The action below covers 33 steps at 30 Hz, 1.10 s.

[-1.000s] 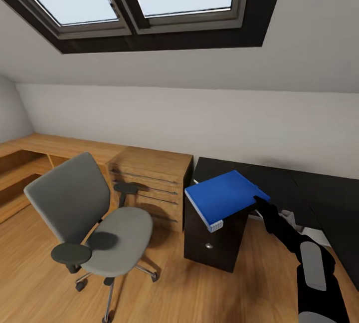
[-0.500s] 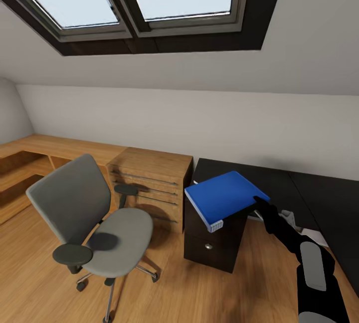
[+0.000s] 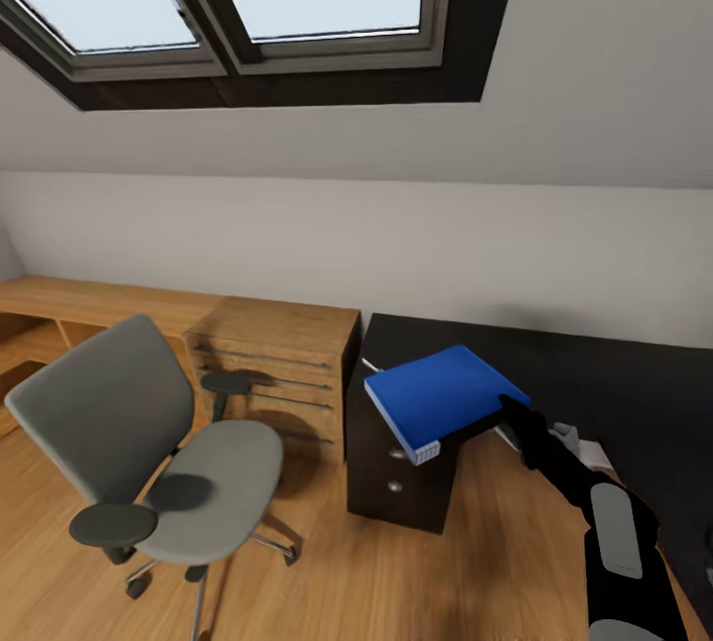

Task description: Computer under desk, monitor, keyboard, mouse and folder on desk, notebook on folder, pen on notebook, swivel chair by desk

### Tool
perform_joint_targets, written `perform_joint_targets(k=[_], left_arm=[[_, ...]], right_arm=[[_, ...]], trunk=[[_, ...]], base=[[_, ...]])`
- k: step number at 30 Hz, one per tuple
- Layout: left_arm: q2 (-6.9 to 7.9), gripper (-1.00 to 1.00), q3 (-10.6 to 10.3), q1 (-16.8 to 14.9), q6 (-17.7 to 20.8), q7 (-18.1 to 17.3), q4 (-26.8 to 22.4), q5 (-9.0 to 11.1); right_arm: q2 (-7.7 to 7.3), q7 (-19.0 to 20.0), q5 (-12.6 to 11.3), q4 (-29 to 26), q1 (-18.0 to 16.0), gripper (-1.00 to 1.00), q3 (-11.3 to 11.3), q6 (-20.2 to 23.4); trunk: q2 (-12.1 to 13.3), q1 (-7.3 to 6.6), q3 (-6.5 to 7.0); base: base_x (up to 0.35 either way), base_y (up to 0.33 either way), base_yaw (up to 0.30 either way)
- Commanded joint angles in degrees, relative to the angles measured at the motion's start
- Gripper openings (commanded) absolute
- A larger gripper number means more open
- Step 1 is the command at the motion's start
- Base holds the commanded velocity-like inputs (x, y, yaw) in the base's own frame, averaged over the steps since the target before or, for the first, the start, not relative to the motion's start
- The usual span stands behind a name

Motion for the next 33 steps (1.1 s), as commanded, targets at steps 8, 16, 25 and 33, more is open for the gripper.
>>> perform_joint_targets(k=[8, 16, 25, 33], left_arm=[[-0.05, 1.0, 0.08, -0.01, -0.05, 0.07, 0.28, 0.54], [-0.11, 1.0, 0.08, -0.01, -0.05, 0.07, 0.35, 0.54], [-0.11, 1.0, 0.08, -0.01, -0.05, 0.07, 0.37, 0.54], [-0.11, 1.0, 0.08, -0.01, -0.05, 0.07, 0.69, 0.54]], right_arm=[[0.06, 0.26, 0.3, 1.0, -0.1, -1.0, -0.22, -1.15], [-0.01, 0.3, 0.34, 2.1, -0.1, -1.0, -0.16, -2.63], [-0.09, 0.3, 0.37, 2.19, -0.1, -1.0, -0.13, -2.78], [-0.03, 0.27, 0.32, 2.26, -0.1, -1.0, -0.13, -2.79]], trunk=[[-0.08, 0.02, -0.09], [-0.08, 0.02, -0.09], [-0.08, 0.02, -0.09], [-0.08, 0.02, -0.12]], base=[[0.0, 0.0, -0.274], [0.0, 0.0, -0.291], [0.0, 0.0, -0.295], [0.0, 0.0, -0.257]])
